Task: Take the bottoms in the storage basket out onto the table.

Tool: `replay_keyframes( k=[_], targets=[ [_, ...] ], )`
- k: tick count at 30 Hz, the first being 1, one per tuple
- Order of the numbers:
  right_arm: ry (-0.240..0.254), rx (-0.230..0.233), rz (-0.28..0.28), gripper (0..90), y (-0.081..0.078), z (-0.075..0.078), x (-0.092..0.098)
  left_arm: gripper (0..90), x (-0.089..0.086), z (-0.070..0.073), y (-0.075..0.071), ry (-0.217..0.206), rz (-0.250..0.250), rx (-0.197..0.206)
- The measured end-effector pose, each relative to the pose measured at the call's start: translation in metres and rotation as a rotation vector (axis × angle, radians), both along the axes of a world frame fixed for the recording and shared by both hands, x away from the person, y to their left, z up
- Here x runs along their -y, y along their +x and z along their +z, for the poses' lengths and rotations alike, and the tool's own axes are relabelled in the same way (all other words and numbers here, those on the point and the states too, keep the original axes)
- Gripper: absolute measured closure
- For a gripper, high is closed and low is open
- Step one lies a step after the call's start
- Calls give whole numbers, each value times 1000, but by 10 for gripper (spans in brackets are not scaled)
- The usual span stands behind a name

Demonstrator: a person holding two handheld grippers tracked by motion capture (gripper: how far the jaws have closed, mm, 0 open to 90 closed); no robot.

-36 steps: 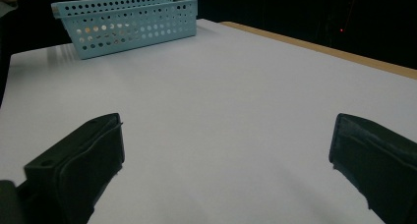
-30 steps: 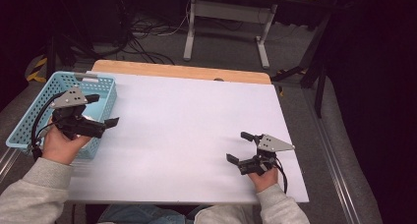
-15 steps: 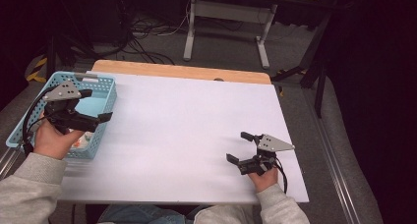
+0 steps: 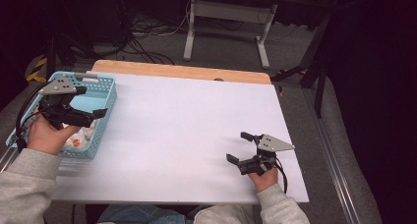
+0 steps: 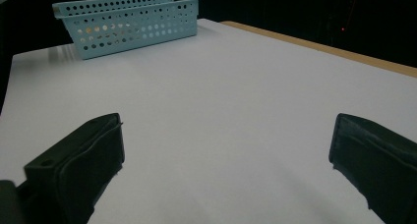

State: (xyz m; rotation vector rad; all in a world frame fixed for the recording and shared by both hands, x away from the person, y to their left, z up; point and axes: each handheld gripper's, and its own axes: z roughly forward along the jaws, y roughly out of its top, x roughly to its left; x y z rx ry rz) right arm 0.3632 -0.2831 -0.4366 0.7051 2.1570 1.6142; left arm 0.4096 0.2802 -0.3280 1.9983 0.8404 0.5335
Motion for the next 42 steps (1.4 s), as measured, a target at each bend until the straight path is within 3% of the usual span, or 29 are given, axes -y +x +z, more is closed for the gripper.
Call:
replay_keyframes(
  k=[23,25,28,33,38,42],
  targets=[
    [-4,-1,0,9,0,0,0,16,-27,-3,18,53,69,-78],
    [-3,-3,0,9,0,0,0,11,-29,-5,21,56,77,-99],
    [-4,-3,-1,9,1,0,0,4,-34,-9,27,75,90,-164],
    [-4,-3,-1,9,0,0,0,4,-39,-14,31,91,115,-187],
    [-5,-3,-1,9,1,0,0,4,-44,-19,37,116,134,-247],
    [-5,-2,-1,9,0,0,0,10,-47,-24,41,137,133,-273]
  ],
)
